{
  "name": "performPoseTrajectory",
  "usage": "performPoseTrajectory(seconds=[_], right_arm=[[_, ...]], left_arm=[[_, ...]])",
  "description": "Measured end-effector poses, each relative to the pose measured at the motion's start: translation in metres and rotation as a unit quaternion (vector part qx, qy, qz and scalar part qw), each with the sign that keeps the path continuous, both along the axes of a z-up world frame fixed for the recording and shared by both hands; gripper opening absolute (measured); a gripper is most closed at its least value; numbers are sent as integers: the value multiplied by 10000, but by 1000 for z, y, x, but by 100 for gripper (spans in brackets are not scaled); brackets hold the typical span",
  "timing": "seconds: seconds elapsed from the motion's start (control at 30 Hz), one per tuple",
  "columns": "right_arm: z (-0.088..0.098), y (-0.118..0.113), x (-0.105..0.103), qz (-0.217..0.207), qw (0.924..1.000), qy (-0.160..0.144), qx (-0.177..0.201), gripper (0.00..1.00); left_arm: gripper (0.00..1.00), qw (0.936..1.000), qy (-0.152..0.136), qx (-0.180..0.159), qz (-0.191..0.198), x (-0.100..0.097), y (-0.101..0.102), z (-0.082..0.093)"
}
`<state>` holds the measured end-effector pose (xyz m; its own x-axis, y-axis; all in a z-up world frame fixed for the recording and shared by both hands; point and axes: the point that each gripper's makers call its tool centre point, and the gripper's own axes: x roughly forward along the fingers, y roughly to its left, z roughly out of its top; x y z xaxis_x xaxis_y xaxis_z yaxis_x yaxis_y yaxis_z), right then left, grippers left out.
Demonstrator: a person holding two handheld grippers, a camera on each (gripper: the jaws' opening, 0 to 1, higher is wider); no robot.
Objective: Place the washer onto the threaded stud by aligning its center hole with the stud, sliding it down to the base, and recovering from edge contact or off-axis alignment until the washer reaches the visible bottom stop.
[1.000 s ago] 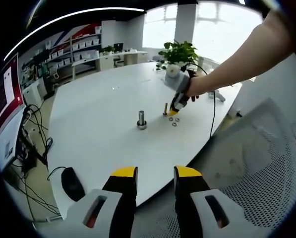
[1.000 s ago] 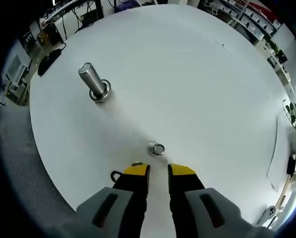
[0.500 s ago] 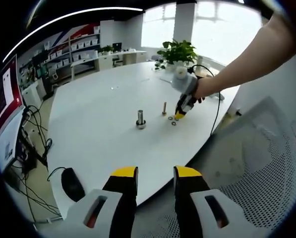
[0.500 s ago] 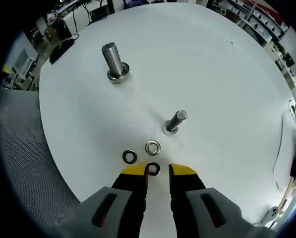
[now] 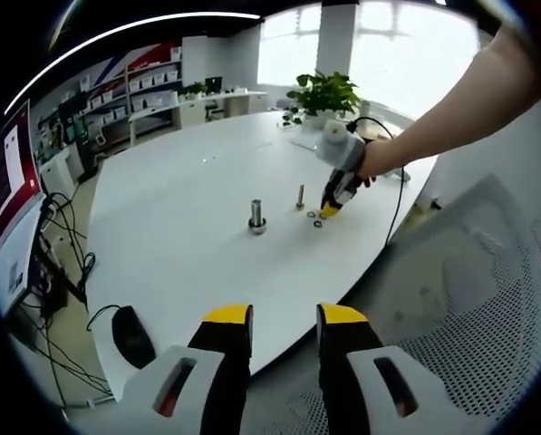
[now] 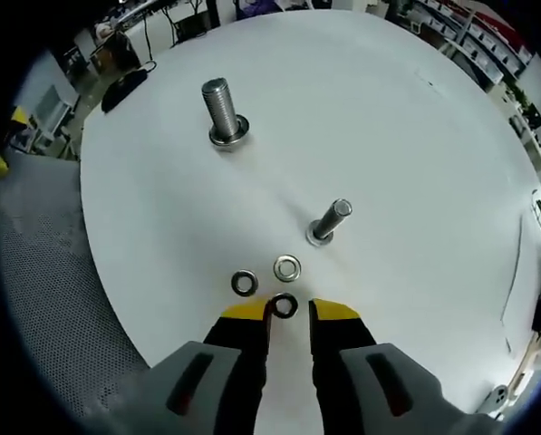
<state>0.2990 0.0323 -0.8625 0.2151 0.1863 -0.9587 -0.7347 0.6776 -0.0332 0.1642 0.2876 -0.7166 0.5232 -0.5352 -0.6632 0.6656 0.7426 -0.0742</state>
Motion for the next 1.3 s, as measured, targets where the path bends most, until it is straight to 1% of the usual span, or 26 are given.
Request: performPoseTrajectory(seconds=[0.17, 0.27, 0.33, 0.47, 0.7, 0.77, 0.83, 0.9, 0.97, 1.03, 1.1, 1.2, 1.23, 1.3], right_arm=[[-5, -1, -6, 74, 9999, 120, -30, 19], [-4, 1, -4, 73, 9999, 76, 13, 19], [-3, 2, -4, 162, 9998, 60, 22, 19], [-3, 2, -4, 222, 9996, 148, 35, 19], [-4, 4, -4, 556, 9968, 430, -378, 18], [-5, 2, -3, 724, 9944, 507, -573, 16], [-5, 3, -3, 755, 9931, 592, -676, 16], [-6, 3, -2, 771, 9919, 655, -767, 16], [-7, 2, 0, 671, 9916, 744, -812, 16], [-7, 1, 0, 707, 9902, 815, -882, 15], [-8, 0, 1, 610, 9897, 870, -960, 15], [-9, 0, -1, 453, 9884, 875, -1157, 15], [-10, -2, 2, 577, 9876, 809, -1218, 15], [-10, -1, -1, 565, 9872, 760, -1280, 15]], left_arm=[[26, 10000, 13, 5, -3, 0, 0, 0], [26, 10000, 18, 5, 3, 0, 0, -1], [26, 10000, 24, 14, -1, 0, 0, -1], [26, 10000, 35, 8, -12, -1, 0, -1], [25, 10000, 37, 14, -6, -1, 0, -1], [25, 10000, 41, 18, -14, -1, 0, -2], [25, 10000, 34, 17, -10, -1, 0, -1], [25, 10000, 31, 10, 3, 0, 1, -1], [25, 10000, 36, 13, 6, 0, 1, -1], [25, 10000, 33, 16, 0, -1, 1, -1], [25, 10000, 38, 22, -2, -1, 1, -1], [25, 10000, 30, 21, 8, 0, 1, -1], [25, 10000, 27, 18, 12, 0, 1, -1], [25, 10000, 29, 17, 14, -1, 1, -1]])
